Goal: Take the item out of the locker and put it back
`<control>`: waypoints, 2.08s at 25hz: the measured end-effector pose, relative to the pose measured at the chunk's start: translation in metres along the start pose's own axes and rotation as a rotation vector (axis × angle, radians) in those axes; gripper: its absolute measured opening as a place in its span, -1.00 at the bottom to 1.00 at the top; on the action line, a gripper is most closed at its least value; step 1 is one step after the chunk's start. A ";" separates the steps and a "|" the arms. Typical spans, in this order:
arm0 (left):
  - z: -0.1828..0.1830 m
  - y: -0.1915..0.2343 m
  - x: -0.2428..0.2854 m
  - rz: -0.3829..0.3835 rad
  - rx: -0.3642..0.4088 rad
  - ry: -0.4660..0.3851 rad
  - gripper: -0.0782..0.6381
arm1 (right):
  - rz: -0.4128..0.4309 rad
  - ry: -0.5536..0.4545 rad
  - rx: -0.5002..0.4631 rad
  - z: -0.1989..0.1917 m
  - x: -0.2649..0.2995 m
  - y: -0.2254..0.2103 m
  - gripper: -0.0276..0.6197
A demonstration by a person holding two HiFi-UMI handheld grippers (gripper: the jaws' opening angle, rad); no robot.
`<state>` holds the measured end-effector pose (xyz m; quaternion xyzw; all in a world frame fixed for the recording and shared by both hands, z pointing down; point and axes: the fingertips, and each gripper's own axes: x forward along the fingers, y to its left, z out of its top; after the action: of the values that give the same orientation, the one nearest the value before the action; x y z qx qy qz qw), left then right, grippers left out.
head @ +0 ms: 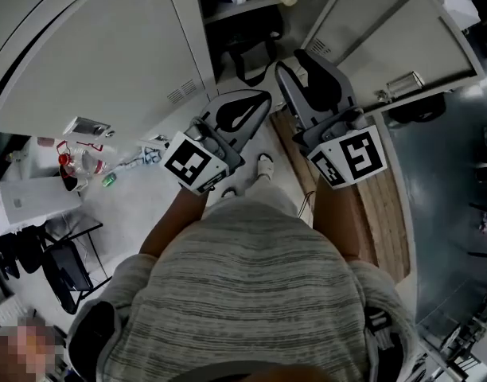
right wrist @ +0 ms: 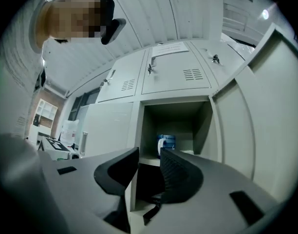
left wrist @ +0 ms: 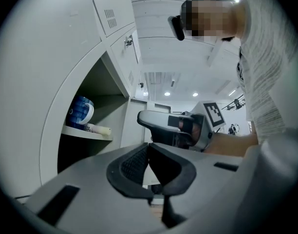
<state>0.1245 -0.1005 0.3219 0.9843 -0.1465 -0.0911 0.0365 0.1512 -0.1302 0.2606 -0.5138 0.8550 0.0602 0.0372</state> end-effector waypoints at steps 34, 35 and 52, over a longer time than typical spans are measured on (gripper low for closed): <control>0.051 0.117 -0.297 0.752 0.142 0.183 -0.12 | 0.451 -0.049 0.108 0.002 0.045 0.248 -0.49; 0.051 0.116 -0.295 0.742 0.143 0.181 -0.12 | 0.453 -0.054 0.109 0.005 0.043 0.249 -0.49; 0.037 -0.013 -0.266 0.328 0.057 0.200 -0.14 | 0.361 -0.074 0.078 0.025 0.019 0.239 -0.49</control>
<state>-0.1285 -0.0111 0.3286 0.9520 -0.3033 0.0184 0.0371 -0.0689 -0.0321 0.2490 -0.3475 0.9330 0.0517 0.0773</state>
